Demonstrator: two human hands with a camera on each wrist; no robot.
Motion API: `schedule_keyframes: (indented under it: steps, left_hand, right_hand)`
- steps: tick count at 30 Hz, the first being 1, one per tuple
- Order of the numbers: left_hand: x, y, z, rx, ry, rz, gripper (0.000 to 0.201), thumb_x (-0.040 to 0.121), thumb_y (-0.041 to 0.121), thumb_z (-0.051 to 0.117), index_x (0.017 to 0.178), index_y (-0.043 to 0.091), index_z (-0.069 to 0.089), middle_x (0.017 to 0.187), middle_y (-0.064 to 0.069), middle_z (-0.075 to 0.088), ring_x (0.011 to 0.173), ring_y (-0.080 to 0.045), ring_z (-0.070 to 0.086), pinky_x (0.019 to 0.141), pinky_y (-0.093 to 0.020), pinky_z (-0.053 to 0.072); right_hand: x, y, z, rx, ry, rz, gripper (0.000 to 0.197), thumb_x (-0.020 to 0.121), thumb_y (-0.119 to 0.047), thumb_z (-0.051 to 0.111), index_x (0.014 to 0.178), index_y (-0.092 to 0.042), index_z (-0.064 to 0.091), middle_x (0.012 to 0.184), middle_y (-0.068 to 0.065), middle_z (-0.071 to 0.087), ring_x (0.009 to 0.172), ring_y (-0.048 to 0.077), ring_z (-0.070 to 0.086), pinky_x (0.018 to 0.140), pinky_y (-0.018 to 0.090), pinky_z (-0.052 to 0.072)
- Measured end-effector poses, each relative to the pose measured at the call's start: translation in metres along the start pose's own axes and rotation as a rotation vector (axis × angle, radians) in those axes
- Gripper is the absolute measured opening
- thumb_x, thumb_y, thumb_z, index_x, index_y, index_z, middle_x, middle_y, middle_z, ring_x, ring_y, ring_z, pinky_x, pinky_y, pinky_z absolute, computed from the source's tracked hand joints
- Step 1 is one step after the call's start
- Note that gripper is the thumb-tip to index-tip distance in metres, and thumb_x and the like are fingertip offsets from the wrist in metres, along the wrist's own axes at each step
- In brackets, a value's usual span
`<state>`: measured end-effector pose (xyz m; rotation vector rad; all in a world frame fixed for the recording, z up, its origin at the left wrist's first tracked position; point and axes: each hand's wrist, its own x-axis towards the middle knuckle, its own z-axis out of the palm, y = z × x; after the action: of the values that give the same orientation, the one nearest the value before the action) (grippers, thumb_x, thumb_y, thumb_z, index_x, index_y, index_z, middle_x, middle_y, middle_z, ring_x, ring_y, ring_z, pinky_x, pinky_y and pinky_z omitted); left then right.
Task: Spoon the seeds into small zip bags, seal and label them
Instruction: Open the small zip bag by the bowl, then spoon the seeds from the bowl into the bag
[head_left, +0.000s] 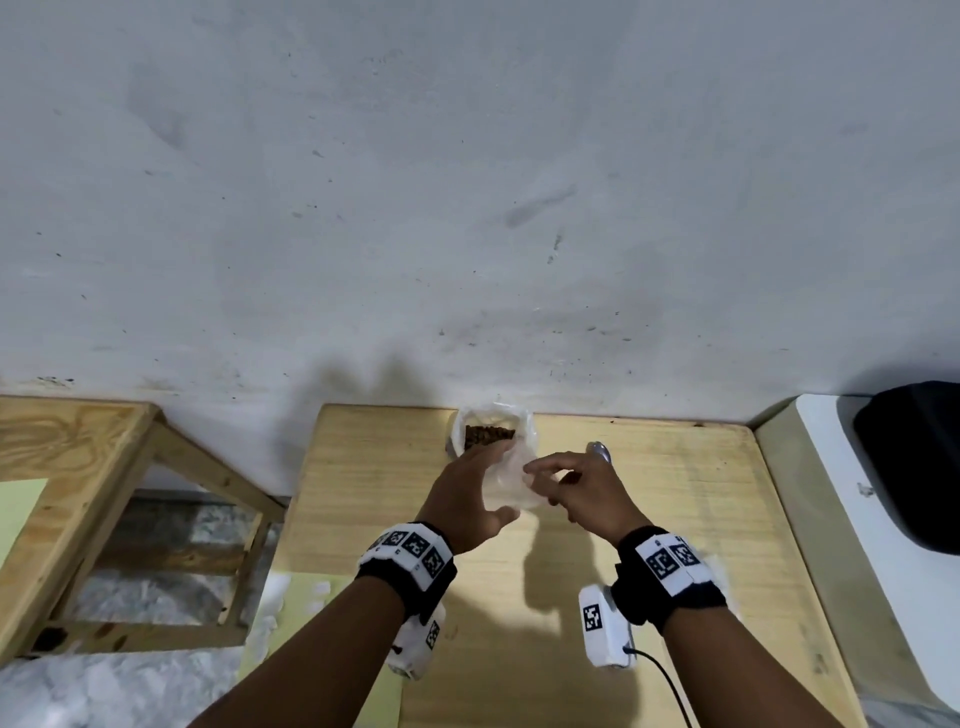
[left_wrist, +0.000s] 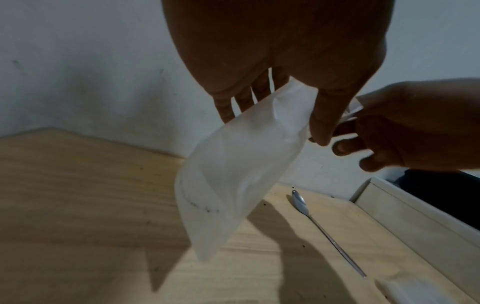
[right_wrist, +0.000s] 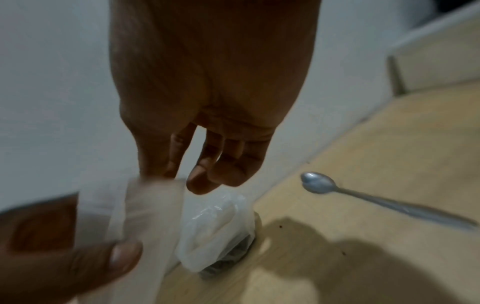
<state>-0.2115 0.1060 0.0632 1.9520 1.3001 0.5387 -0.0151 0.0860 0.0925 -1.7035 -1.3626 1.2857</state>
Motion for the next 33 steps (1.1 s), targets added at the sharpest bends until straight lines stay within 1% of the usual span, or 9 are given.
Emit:
schedule_keyframes:
  steps: [3, 6, 9, 15, 19, 22, 25, 29, 33]
  left_hand:
    - [0.004, -0.009, 0.002, -0.08, 0.029, -0.175, 0.085, 0.067, 0.027, 0.089, 0.142, 0.019, 0.049, 0.132, 0.001, 0.059, 0.117, -0.02, 0.056, 0.096, -0.029, 0.045]
    - [0.009, -0.02, 0.008, -0.121, 0.023, -0.285, 0.083, 0.068, 0.027, 0.089, 0.141, 0.019, 0.05, 0.129, -0.005, 0.061, 0.112, -0.023, 0.057, 0.092, -0.031, 0.047]
    - [0.014, -0.025, 0.016, -0.131, -0.01, -0.32, 0.082, 0.069, 0.027, 0.088, 0.141, 0.018, 0.051, 0.129, -0.006, 0.061, 0.112, -0.022, 0.057, 0.087, -0.026, 0.043]
    - [0.031, -0.017, 0.035, -0.152, -0.091, -0.346, 0.082, 0.07, 0.027, 0.088, 0.142, 0.019, 0.049, 0.13, -0.002, 0.059, 0.108, -0.014, 0.053, 0.087, -0.023, 0.04]
    - [0.036, -0.015, 0.04, -0.152, -0.119, -0.355, 0.083, 0.071, 0.029, 0.087, 0.143, 0.019, 0.047, 0.132, -0.001, 0.059, 0.115, -0.018, 0.056, 0.088, -0.023, 0.04]
    - [0.037, -0.015, 0.04, -0.16, -0.117, -0.362, 0.082, 0.071, 0.028, 0.087, 0.142, 0.02, 0.047, 0.13, 0.0, 0.059, 0.109, -0.013, 0.054, 0.088, -0.024, 0.041]
    - [0.037, -0.018, 0.038, -0.184, -0.109, -0.369, 0.083, 0.07, 0.029, 0.088, 0.142, 0.023, 0.048, 0.129, 0.002, 0.06, 0.107, -0.01, 0.053, 0.089, -0.025, 0.042]
    - [0.035, -0.021, 0.032, -0.19, -0.084, -0.368, 0.082, 0.069, 0.029, 0.088, 0.141, 0.025, 0.049, 0.124, 0.006, 0.06, 0.107, -0.013, 0.056, 0.089, -0.025, 0.044]
    - [0.03, -0.028, 0.018, -0.195, -0.01, -0.373, 0.081, 0.068, 0.029, 0.089, 0.139, 0.026, 0.05, 0.118, 0.006, 0.061, 0.105, -0.016, 0.059, 0.086, -0.026, 0.046]
  right_hand:
    - [0.002, 0.033, -0.016, 0.104, 0.228, 0.144, 0.005, 0.084, -0.015, 0.077, 0.081, -0.019, 0.077, 0.085, 0.005, 0.07, 0.057, 0.015, 0.061, 0.051, 0.023, 0.044]
    - [0.002, 0.081, -0.032, -0.039, 0.394, 0.349, 0.006, 0.08, -0.015, 0.078, 0.078, -0.02, 0.075, 0.082, 0.002, 0.074, 0.08, 0.024, 0.07, 0.074, 0.032, 0.054]
    - [0.002, 0.11, -0.041, -0.252, 0.379, 0.514, 0.015, 0.082, -0.03, 0.076, 0.09, -0.017, 0.074, 0.09, 0.007, 0.073, 0.093, 0.032, 0.067, 0.079, 0.035, 0.054]
    - [0.02, 0.12, -0.043, -0.425, 0.316, 0.633, 0.029, 0.082, -0.032, 0.073, 0.06, -0.026, 0.056, 0.072, 0.0, 0.062, 0.07, 0.022, 0.057, 0.065, 0.025, 0.044]
    - [0.028, 0.124, -0.041, -0.429, 0.3, 0.658, 0.03, 0.088, -0.028, 0.069, 0.063, -0.023, 0.055, 0.088, 0.011, 0.069, 0.088, 0.032, 0.067, 0.068, 0.029, 0.046]
    - [0.03, 0.123, -0.041, -0.443, 0.255, 0.657, 0.01, 0.09, -0.027, 0.067, 0.088, -0.018, 0.067, 0.106, 0.014, 0.071, 0.1, 0.034, 0.067, 0.073, 0.031, 0.048]
    - [0.032, 0.123, -0.044, -0.507, 0.231, 0.654, 0.023, 0.092, -0.029, 0.061, 0.107, -0.014, 0.068, 0.113, 0.012, 0.069, 0.106, 0.033, 0.065, 0.079, 0.033, 0.048]
    - [0.03, 0.12, -0.053, -0.565, 0.216, 0.581, 0.019, 0.092, -0.029, 0.06, 0.102, -0.019, 0.072, 0.108, 0.011, 0.072, 0.1, 0.034, 0.066, 0.077, 0.033, 0.05]
    - [0.027, 0.105, -0.065, -0.534, 0.418, 0.43, 0.017, 0.089, -0.034, 0.063, 0.091, -0.023, 0.075, 0.094, 0.007, 0.075, 0.089, 0.033, 0.068, 0.074, 0.034, 0.054]
